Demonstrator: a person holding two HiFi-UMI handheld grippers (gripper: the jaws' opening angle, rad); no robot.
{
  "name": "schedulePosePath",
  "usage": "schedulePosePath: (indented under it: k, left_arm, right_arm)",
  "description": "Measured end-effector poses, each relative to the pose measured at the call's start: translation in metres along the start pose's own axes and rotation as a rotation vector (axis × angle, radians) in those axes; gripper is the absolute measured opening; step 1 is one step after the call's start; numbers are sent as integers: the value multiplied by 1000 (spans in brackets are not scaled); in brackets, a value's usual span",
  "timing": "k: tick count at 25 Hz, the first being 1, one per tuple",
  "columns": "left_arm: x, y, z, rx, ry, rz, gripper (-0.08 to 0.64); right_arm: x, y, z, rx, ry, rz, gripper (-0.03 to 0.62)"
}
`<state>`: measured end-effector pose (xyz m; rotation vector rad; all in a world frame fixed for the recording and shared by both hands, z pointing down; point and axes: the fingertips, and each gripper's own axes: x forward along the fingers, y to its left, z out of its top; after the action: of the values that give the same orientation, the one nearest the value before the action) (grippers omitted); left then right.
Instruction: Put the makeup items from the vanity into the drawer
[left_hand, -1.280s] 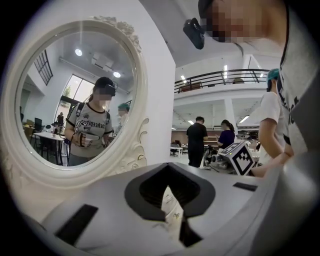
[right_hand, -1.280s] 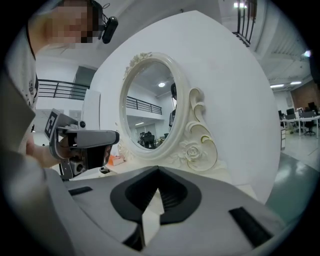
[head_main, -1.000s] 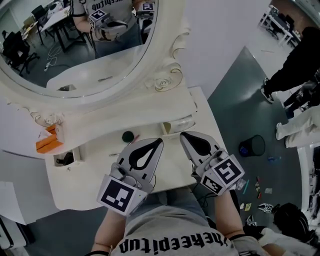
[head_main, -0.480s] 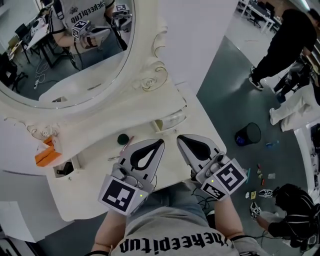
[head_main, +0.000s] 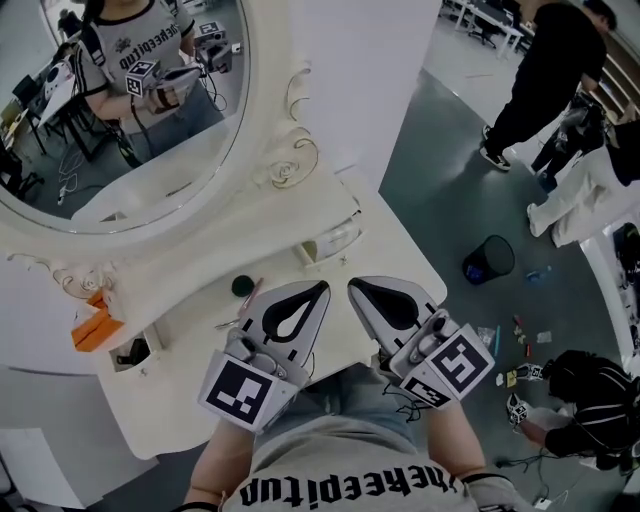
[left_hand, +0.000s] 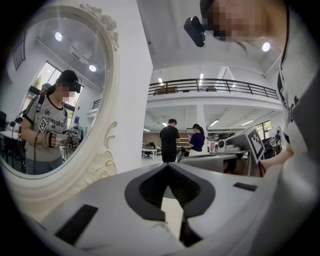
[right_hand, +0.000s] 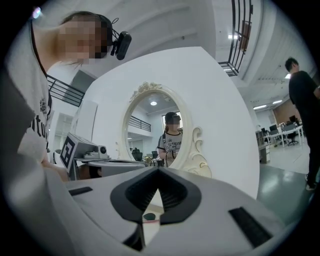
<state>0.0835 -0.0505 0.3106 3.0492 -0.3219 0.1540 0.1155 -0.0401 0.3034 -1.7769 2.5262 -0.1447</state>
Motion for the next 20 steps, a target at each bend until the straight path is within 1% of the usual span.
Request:
schedulePosePath:
  k: [9,20]
  left_arm:
    - [-8,-5,1,5,0,-30,31]
    - [-15,0,-5,6,0,-34,31]
  right_arm:
    - [-4,14,5,-13,-13,-22,11]
    - [1,23,0,-16,-26,-23,11]
